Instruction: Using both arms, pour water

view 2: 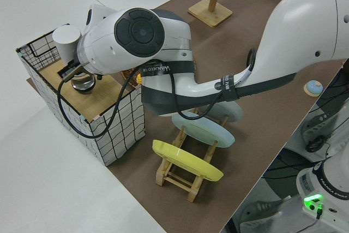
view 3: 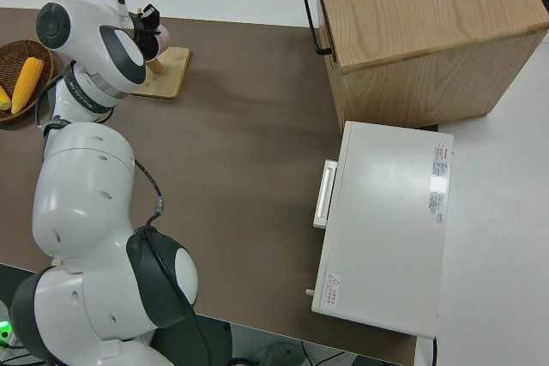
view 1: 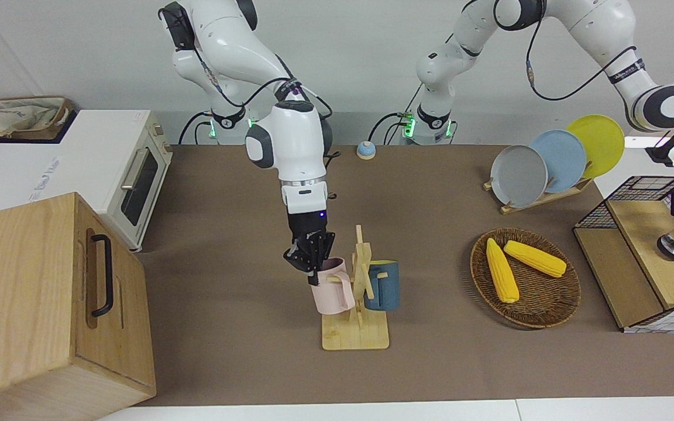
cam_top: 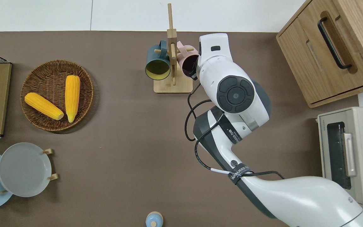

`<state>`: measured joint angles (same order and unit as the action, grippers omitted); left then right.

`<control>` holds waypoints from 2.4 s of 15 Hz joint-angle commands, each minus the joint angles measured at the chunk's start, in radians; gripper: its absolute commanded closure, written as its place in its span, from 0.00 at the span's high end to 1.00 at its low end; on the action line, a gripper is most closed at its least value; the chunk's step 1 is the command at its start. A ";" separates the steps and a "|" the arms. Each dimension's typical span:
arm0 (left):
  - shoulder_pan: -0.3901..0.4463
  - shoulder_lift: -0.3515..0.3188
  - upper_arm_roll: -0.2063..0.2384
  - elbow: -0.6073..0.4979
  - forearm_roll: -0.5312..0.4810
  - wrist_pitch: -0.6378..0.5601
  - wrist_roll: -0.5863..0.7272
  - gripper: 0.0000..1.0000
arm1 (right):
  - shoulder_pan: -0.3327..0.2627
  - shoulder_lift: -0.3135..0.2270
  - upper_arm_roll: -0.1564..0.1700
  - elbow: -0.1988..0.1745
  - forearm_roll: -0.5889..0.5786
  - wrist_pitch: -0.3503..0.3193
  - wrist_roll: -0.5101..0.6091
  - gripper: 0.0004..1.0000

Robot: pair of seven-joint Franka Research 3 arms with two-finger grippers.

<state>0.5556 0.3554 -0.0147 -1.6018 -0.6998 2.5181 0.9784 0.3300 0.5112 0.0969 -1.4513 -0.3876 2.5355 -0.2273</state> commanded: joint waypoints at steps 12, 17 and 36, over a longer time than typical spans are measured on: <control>-0.003 -0.053 0.019 0.074 0.112 -0.134 -0.142 0.00 | -0.011 -0.046 0.009 -0.024 0.039 -0.046 -0.004 0.00; 0.000 -0.075 0.021 0.080 0.132 -0.166 -0.171 0.00 | -0.017 -0.068 0.009 -0.046 0.039 -0.056 -0.007 0.00; -0.006 -0.145 0.006 0.175 0.319 -0.344 -0.382 0.00 | -0.150 -0.279 0.007 -0.230 0.036 -0.121 -0.171 0.00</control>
<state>0.5555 0.2382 -0.0094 -1.4703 -0.4175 2.2262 0.6548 0.2134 0.3010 0.0937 -1.6187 -0.3723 2.4471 -0.3279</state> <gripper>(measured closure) 0.357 0.947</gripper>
